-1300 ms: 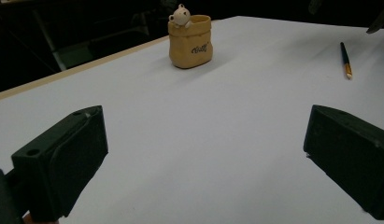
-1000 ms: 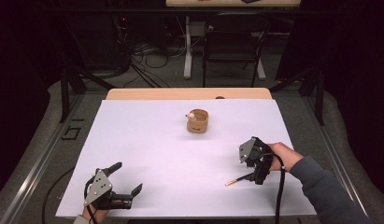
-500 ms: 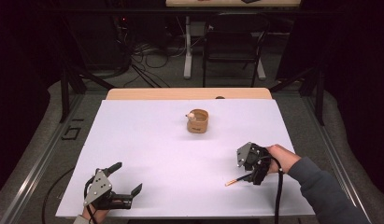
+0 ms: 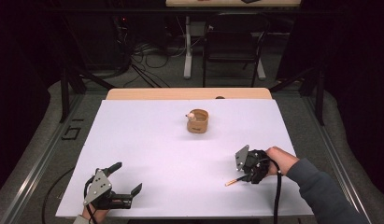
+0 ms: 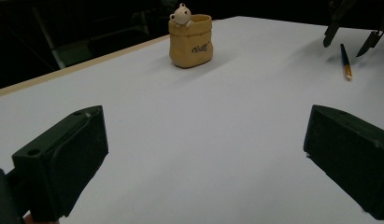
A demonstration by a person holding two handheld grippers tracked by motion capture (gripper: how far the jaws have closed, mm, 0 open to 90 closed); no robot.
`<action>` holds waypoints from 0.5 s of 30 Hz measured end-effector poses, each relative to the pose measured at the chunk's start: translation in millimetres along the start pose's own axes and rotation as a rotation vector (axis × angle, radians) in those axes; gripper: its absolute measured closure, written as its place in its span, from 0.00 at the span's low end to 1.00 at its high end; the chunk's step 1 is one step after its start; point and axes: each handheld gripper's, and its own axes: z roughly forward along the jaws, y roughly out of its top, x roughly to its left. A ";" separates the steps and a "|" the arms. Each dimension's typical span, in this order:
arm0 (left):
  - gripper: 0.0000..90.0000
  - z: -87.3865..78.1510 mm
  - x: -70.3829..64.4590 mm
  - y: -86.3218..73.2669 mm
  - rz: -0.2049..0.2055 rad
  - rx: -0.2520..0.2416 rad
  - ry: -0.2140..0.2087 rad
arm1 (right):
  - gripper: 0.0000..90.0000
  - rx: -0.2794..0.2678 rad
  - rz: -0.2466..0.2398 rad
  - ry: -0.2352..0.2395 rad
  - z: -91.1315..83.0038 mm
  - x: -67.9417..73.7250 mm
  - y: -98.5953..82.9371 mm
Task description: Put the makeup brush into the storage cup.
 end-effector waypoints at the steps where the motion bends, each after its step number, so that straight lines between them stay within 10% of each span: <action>1: 0.00 -0.1 0.1 0.0 -0.001 -0.001 0.000 | 0.54 0.004 -0.005 0.004 0.6 0.4 0.2; 15: 0.00 0.0 0.4 -0.4 -0.010 0.001 -0.002 | 0.81 0.042 -0.041 0.090 6.0 1.0 2.1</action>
